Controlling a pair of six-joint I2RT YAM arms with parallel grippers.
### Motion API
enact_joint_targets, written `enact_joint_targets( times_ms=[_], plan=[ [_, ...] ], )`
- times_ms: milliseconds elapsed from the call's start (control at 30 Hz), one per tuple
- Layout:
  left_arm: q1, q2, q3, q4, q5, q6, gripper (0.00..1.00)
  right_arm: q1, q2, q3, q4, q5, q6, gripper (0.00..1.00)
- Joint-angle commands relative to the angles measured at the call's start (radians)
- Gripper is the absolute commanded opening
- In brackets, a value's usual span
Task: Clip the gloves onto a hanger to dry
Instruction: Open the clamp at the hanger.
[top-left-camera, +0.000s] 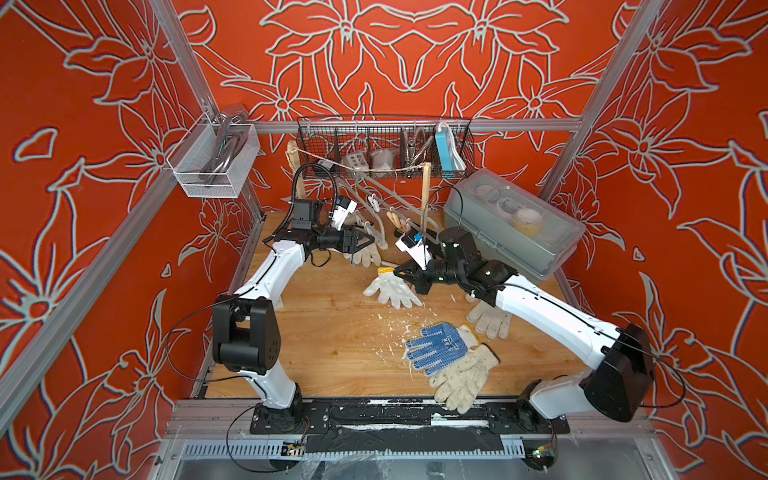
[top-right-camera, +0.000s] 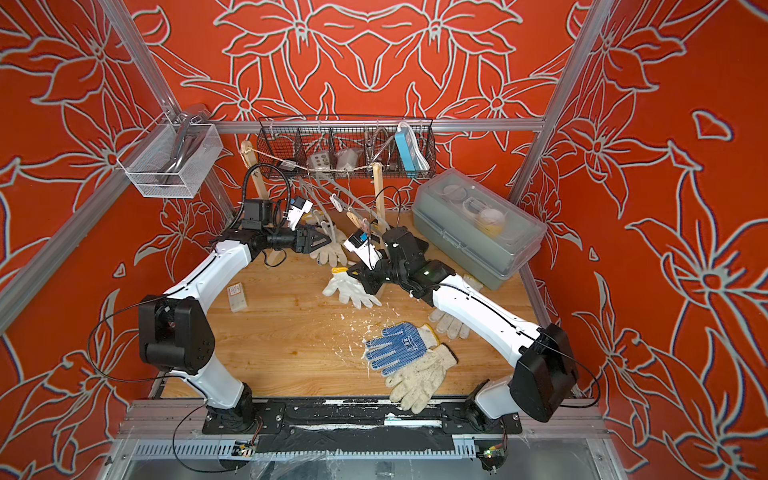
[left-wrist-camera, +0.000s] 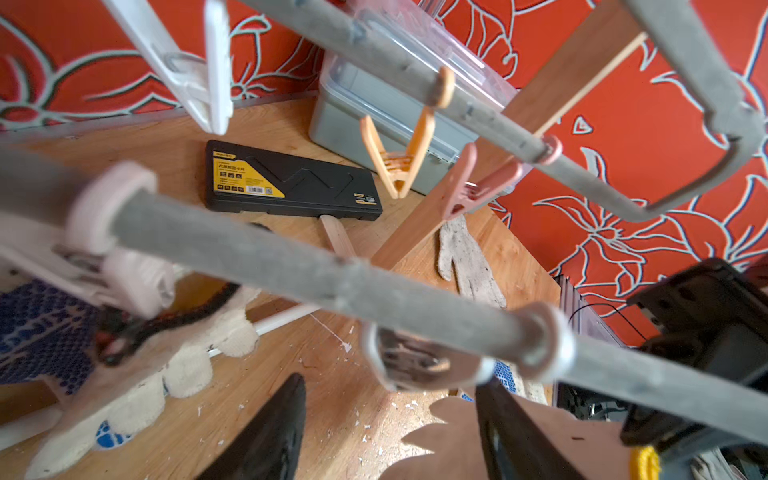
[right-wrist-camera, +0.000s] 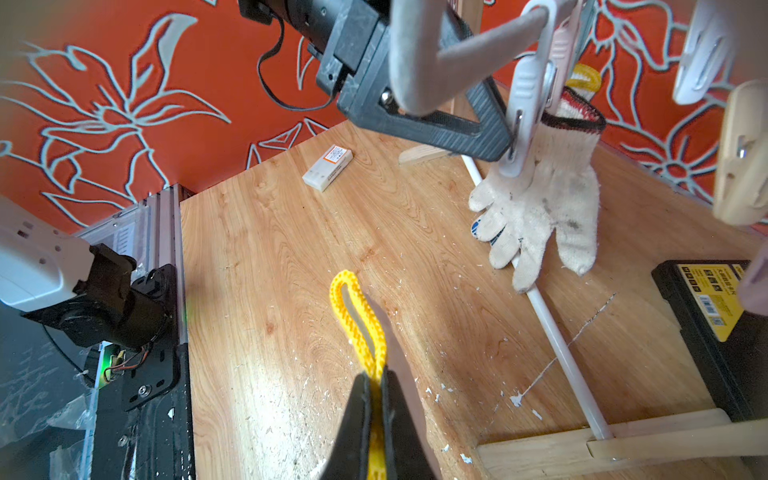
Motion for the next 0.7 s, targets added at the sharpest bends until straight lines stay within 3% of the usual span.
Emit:
enact_joint_targets(
  times_ms=[0, 100, 333, 667],
  plan=[
    [-0.002, 0.006, 0.016, 0.086, 0.002, -0.059, 0.65, -0.006, -0.016, 0.025, -0.017, 0.016, -0.019, 0.0],
    [-0.006, 0.011, 0.005, 0.172, 0.021, -0.107, 0.65, -0.008, -0.015, 0.028, -0.018, 0.011, -0.019, 0.0],
    [-0.008, 0.029, 0.024, 0.183, 0.034, -0.091, 0.61, -0.011, -0.009, 0.033, -0.019, -0.002, -0.014, 0.0],
    [-0.008, 0.02, 0.015, 0.235, 0.038, -0.089, 0.29, -0.012, 0.006, 0.046, -0.024, -0.015, -0.021, 0.0]
  ],
)
